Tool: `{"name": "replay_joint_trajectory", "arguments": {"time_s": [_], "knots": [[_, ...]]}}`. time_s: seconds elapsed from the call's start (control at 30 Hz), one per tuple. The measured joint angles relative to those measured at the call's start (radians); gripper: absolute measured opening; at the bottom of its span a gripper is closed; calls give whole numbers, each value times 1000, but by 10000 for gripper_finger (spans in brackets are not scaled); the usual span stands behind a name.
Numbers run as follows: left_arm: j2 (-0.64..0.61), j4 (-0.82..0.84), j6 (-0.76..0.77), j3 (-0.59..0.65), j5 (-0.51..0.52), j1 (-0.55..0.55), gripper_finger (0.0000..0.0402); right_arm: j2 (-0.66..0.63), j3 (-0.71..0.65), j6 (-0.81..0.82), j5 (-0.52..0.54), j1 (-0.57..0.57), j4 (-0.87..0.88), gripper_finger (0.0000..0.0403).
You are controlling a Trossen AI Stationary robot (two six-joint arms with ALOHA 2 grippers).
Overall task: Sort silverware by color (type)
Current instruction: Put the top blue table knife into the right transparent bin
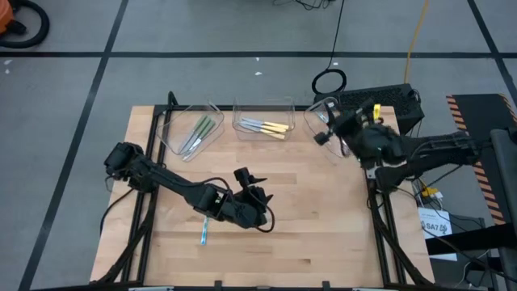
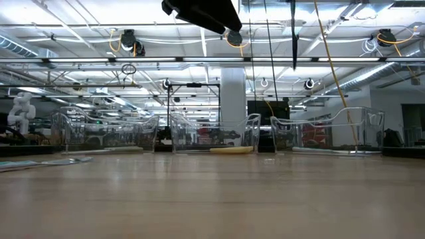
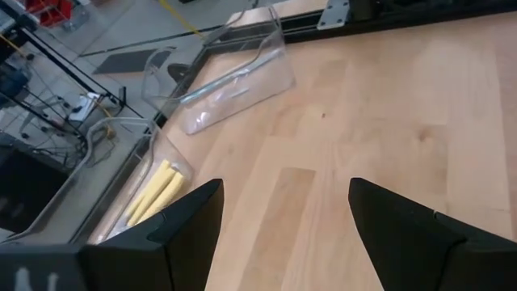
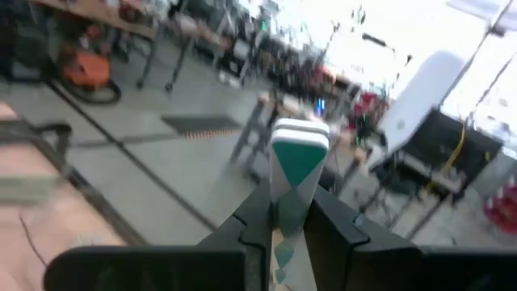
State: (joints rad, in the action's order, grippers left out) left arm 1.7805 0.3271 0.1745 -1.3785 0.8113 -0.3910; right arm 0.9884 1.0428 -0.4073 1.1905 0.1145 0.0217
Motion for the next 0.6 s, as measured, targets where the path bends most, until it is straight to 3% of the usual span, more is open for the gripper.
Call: {"name": "replay_joint_trajectory", "arguments": {"time_s": [0.13,0.23,0.4,0.6], "knots": [[0,1,0,0,-26,4,273,-7,0,255,-127,-153,278,43],[0,13,11,0,-26,4,273,4,0,374,-264,-258,384,43],[0,24,18,0,-27,4,273,24,0,469,-490,-397,496,43],[0,29,21,0,-27,4,273,73,0,514,-652,-551,653,43]]}}
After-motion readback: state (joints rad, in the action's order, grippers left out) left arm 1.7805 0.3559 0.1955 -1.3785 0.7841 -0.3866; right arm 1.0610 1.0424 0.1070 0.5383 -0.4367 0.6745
